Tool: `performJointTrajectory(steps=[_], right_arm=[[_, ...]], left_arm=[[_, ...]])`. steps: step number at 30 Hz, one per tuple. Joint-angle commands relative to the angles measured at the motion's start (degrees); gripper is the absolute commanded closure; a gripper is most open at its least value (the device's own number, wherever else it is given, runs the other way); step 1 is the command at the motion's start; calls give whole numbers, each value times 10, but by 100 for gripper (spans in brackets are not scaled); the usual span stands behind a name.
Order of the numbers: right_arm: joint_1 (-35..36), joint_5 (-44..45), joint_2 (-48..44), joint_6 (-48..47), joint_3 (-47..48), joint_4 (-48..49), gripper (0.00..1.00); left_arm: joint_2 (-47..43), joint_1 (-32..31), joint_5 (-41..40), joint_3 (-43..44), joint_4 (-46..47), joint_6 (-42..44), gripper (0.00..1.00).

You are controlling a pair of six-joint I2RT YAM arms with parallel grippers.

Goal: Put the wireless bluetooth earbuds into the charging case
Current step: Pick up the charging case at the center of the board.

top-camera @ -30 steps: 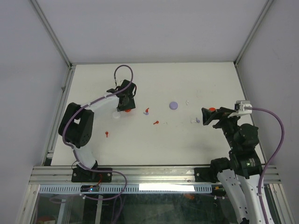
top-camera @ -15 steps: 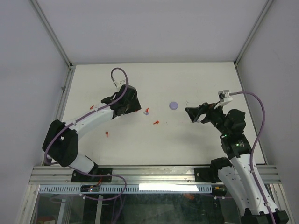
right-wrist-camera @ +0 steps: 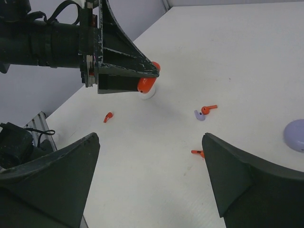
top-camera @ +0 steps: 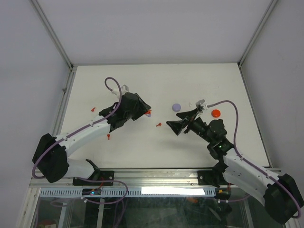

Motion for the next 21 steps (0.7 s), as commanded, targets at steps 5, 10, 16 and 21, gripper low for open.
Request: performJointTrajectory(steps=[5,10,16,21], right_arm=[[100,128,137,-27,-13,284,12],[151,197,219,-38,-12,387,16],[184,266,296,-41,-6,474,24],[197,300,338,-34,9,496,29]], left_arm=[[-41,-40,-47,-14,68,-107,64],[-41,-69,-88,-13,72,-124,65],[-43,-94,-122,-11,78,-131,66],[-45,-107,-136,-13,85,-135,66]])
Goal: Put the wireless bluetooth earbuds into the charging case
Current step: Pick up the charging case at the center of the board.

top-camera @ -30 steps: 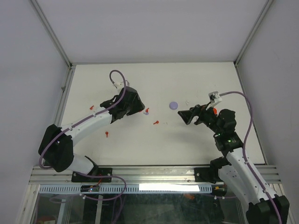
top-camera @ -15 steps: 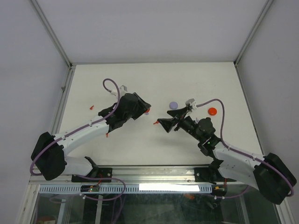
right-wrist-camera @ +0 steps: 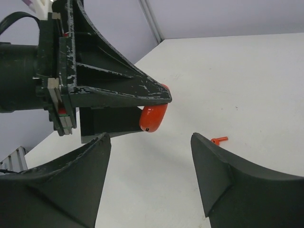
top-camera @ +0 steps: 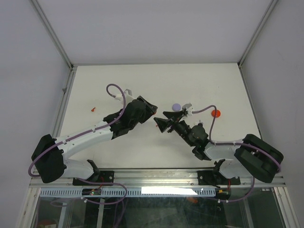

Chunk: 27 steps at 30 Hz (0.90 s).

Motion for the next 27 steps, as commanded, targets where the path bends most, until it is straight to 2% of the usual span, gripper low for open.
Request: performJointTrajectory(steps=[1,8,17,27], right_arm=[[11,62,28,1,26,90,30],[17,78,99,11,32,174,41],[26,82,131,6,61,184,44],[27,83,145,8,69,183,55]], left_arm=[[-26,-13,-35,1,42,-17,66],[-27,-23,-41,-4,52,-21,66],[-28,-28,-47,-7,55,-22,66],[-30,-34,-49,-9,59,-20,66]])
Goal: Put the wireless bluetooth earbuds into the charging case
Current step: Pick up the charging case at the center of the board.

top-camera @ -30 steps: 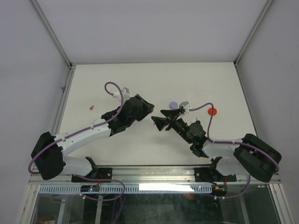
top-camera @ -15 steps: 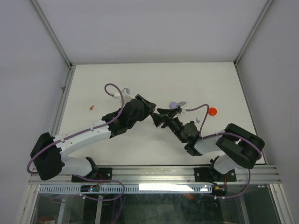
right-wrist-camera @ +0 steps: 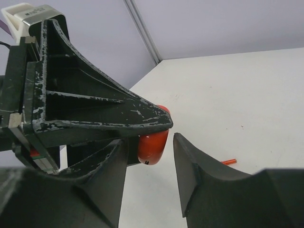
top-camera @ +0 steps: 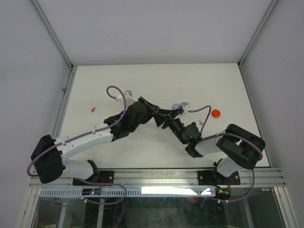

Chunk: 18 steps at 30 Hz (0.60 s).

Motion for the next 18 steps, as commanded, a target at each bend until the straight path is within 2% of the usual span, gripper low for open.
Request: performJointTrajectory(steps=[1,5,11,13,18], right_arm=[[4,15,7,1,22,40,57],[4,17,9,2,21,42,65],[4,4,6,2,16,53,92],[4,-3,0,2,14,54,99],[3,-21,-30,-3,2,48,100]], left_arm=[[-24,-7,-15,-3,33,-8,66],[-27,-8,-14,-5,35,-6,66],[-36,-8,-17,-7,43,18,59],[-42,-9,-19,-8,50,38,52],[-80,-8,-25,-30,93,114,20]])
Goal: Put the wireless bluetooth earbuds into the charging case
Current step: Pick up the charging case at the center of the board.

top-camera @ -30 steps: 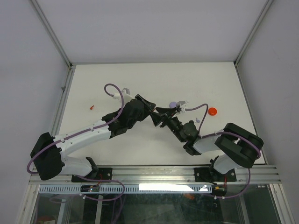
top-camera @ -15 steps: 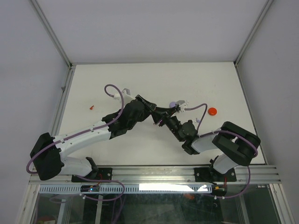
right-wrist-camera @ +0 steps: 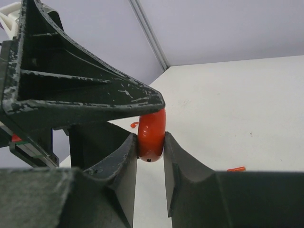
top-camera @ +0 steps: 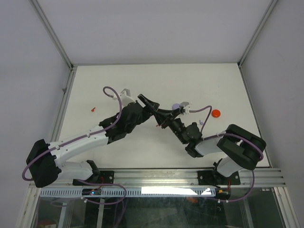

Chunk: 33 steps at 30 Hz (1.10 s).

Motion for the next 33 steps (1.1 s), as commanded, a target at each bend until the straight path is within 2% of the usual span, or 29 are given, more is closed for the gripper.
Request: performJointTrajectory(steps=[1,3,6,13,21,26,33], right_arm=[[-1,-28,-41,-12,-4,29,100],[-5,-55,-52,-9,-7,25,100],[-15,-90,-72,4,-13,18,100],[-60,-177,-122,58,-32,3,100],[-117,-293,-177,126,-32,-19,100],[-129,-349,-201,151,-16,-44,100],[-131,-384,-214,175,0,-50,100]], left_arm=[[-60,-6,-23,-22,79,96,15],[-82,-2,-15,-37,107,139,9],[-114,13,23,-65,150,206,7],[-188,90,209,-127,230,287,7],[-236,150,390,-161,290,341,10],[-224,153,452,-168,335,348,15],[-187,156,522,-172,403,330,23]])
